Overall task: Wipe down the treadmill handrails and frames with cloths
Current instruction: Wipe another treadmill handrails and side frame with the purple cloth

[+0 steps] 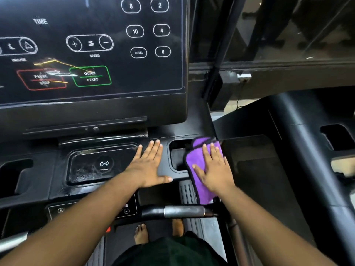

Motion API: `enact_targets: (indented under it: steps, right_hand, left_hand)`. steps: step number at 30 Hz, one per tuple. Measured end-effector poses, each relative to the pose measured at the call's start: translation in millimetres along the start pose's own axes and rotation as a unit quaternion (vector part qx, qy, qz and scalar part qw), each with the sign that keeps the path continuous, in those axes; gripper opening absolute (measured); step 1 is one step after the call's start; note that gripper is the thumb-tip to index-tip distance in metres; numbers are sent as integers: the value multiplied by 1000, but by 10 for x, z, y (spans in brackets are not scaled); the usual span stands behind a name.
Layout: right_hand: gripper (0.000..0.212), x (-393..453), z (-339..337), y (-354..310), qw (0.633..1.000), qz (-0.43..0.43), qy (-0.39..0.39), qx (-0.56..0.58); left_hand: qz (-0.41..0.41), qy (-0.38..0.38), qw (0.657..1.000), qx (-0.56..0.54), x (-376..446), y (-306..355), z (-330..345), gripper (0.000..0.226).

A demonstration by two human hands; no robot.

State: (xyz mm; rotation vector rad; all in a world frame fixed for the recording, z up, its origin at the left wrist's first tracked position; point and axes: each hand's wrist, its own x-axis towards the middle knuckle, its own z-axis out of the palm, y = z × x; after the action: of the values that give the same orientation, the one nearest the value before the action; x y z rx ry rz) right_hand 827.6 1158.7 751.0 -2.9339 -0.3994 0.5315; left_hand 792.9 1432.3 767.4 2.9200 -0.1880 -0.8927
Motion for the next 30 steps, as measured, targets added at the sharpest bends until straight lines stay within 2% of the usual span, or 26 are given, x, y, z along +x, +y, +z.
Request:
enact_targets:
  steps: [4,7,10,14,16,17,21,23,26,28,30]
  right_hand:
    - [83,-325,177,-173,998,11,1,-62]
    - [83,-197,154,-566,994,-71,15,-82]
    - [71,-19,123,-810,992,-115,21,-45]
    - [72,40,6,-345,970,-224,14,-98]
    - [75,48,-51,-207,957,-239,-3,-166]
    - [76,53,-42,-275,961,-217,-1,-171]
    - [72,9,159,-914,991,-96,42,-77]
    - [63,-37,157,-843,991,-123,39,-35]
    - [40,-1,-54,-425,975,-218,-7,29]
    - [39,76,-180,-252,965,-259,35,16]
    - [50,174,-204,-310,962,-238,121,-62]
  left_hand:
    - [-25,-7,1000,-7,40,84,60,137]
    - [-27,-22,999,-10,64,73,30,143]
    - [-23,-36,999,15,50,65,-8,156]
    - [-18,-37,999,20,7,41,-33,164]
    - [-14,-40,999,21,-11,48,-53,165]
    - [-14,-43,999,23,-14,54,-56,165]
    - [-17,-47,998,27,-1,67,-55,167]
    - [-18,-54,998,27,4,75,-73,168]
    - [-19,-67,997,29,3,76,-96,168]
    - [-22,-69,997,27,7,66,-102,168]
    - [-22,-72,997,26,4,77,-116,168]
